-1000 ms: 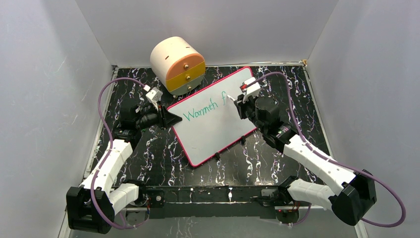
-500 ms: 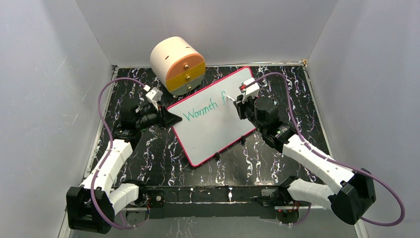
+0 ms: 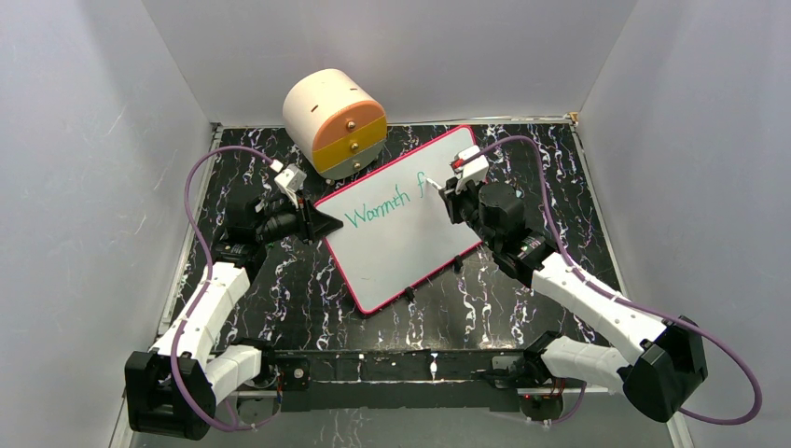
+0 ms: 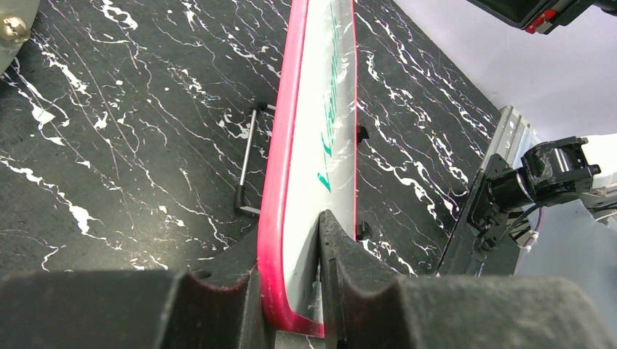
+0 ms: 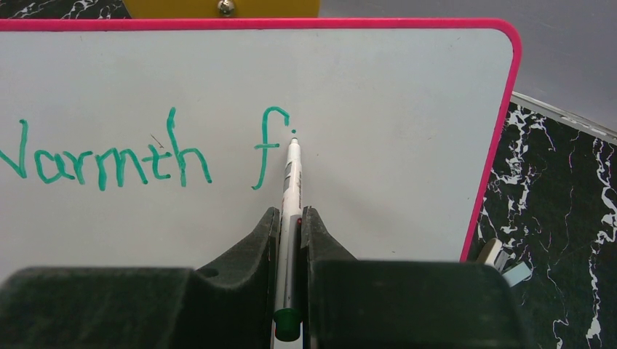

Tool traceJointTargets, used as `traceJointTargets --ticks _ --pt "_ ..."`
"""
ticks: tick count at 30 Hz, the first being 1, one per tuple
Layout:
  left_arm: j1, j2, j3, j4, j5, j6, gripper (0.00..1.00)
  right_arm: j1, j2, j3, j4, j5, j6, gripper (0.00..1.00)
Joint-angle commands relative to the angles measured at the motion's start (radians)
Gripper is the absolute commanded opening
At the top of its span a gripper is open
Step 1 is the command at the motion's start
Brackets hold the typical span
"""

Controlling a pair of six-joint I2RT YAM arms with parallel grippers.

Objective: Write a sentence on the whiteboard

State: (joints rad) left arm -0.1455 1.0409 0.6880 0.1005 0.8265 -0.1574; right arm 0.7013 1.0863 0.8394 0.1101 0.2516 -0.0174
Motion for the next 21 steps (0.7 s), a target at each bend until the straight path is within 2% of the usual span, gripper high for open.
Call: traceJointTargets --ticks 1,21 --pt "-0.026 0.044 -0.053 -0.17 -0.124 0.19 0.0 -0.002 -0.003 0.016 -0.002 -0.001 0.01 0.0" --pt "-0.026 0.048 -0.053 -0.17 -0.126 0.19 0.0 0.0 -0.04 -0.006 -0.064 -0.009 0.04 0.0"
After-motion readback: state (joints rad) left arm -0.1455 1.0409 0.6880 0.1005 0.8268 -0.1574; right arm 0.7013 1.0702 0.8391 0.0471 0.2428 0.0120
